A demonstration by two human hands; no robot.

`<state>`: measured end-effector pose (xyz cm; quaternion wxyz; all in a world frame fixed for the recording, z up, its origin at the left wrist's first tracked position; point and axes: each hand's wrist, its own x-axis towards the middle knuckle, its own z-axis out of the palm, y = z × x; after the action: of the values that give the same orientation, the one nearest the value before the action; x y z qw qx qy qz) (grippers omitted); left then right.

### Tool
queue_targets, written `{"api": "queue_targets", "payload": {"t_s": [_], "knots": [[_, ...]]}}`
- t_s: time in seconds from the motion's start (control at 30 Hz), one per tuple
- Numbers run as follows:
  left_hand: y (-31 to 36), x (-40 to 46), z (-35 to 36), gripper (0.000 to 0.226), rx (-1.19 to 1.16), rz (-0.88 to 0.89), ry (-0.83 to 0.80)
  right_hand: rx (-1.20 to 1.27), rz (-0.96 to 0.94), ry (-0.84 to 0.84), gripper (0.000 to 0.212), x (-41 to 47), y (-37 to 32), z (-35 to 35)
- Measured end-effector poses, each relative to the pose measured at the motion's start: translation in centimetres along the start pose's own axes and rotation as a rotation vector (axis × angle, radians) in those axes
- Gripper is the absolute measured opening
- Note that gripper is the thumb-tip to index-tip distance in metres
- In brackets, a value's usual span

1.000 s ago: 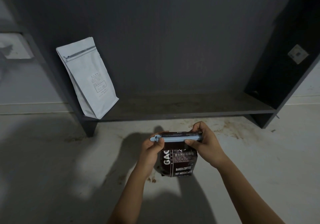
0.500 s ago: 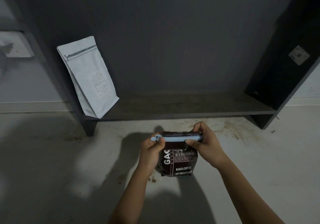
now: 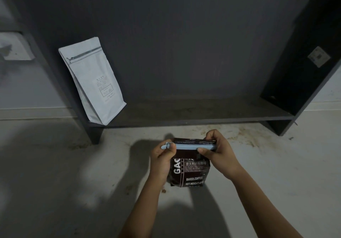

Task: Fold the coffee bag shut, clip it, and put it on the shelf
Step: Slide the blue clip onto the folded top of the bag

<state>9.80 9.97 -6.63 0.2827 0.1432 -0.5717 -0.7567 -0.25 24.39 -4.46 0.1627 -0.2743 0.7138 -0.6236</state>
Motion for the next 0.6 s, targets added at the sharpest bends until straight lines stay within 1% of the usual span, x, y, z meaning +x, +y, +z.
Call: {"api": "queue_targets", "payload": {"t_s": [0.1, 0.13, 0.2, 0.3, 0.37, 0.4, 0.47, 0.53, 0.6], "knots": [[-0.3, 0.4, -0.9, 0.039, 0.087, 0.040, -0.042, -0.008, -0.008, -0.001, 0.032, 0.1, 0.1, 0.0], [-0.4, 0.4, -0.9, 0.042, 0.093, 0.054, -0.039, -0.013, -0.015, 0.003, 0.034, 0.2, 0.1, 0.1], [-0.5, 0.2, -0.7, 0.037, 0.082, 0.049, -0.016, -0.010, -0.021, 0.023, 0.036, 0.2, 0.2, 0.1], [-0.3, 0.3, -0.6, 0.006, 0.118, -0.019, -0.033, 0.006, 0.014, 0.041, 0.039, -0.2, -0.1, -0.1], [-0.4, 0.5, -1.3, 0.015, 0.204, -0.064, -0.131, 0.016, 0.048, 0.022, 0.047, -0.5, 0.4, -0.5], [-0.5, 0.6, -1.6, 0.018, 0.251, -0.085, -0.182, 0.007, 0.065, 0.016, 0.046, -0.7, 0.8, -0.7], [-0.7, 0.6, -1.9, 0.018, 0.337, -0.107, -0.232, -0.037, 0.072, 0.029, 0.031, -1.0, 1.4, -0.8], [-1.1, 0.7, -2.1, 0.013, 0.437, -0.075, -0.183, -0.105, 0.066, 0.088, 0.019, -1.1, 1.6, -0.7], [-1.6, 0.5, -1.9, 0.012, 0.503, -0.032, -0.119, -0.151, 0.061, 0.133, 0.021, -1.2, 1.4, -0.4]]}}
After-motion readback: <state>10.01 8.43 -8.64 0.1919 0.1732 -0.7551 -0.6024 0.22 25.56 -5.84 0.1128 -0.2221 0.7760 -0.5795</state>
